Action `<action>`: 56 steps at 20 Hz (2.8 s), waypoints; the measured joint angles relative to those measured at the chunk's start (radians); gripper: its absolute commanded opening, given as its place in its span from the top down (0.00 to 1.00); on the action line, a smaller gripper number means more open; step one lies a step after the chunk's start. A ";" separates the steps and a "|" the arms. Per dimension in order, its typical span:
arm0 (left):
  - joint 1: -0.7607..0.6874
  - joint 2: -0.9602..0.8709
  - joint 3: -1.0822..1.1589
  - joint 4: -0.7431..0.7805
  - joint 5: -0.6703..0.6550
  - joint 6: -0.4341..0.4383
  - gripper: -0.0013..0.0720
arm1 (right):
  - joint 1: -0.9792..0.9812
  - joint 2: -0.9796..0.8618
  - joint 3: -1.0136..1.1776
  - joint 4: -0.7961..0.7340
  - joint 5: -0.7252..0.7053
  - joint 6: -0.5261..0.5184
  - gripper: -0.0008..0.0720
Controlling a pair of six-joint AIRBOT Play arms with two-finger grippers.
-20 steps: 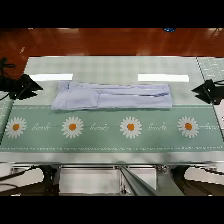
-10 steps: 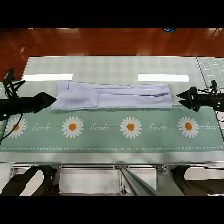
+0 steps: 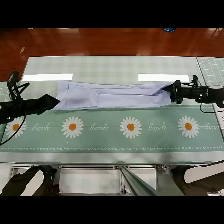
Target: Fold the shirts.
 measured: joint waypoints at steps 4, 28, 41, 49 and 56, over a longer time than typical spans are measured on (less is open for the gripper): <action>0.000 0.001 -0.001 -0.006 0.002 0.000 0.30 | 0.054 -0.014 0.043 0.003 0.014 -0.002 0.95; -0.948 -1.115 1.017 -0.235 -0.092 -0.125 0.96 | 0.066 1.111 -0.211 -0.493 0.265 0.230 0.95; -0.705 -0.930 0.964 -0.205 -0.181 -0.093 0.96 | 0.293 1.061 -0.198 -0.451 0.145 0.311 0.95; -0.197 -0.229 0.301 -0.170 -0.137 0.055 0.96 | 0.772 0.474 0.140 -0.392 -0.203 0.382 0.95; -0.019 0.118 -0.002 -0.167 -0.140 0.085 0.96 | 0.938 -0.001 0.456 -0.283 -0.262 0.389 0.69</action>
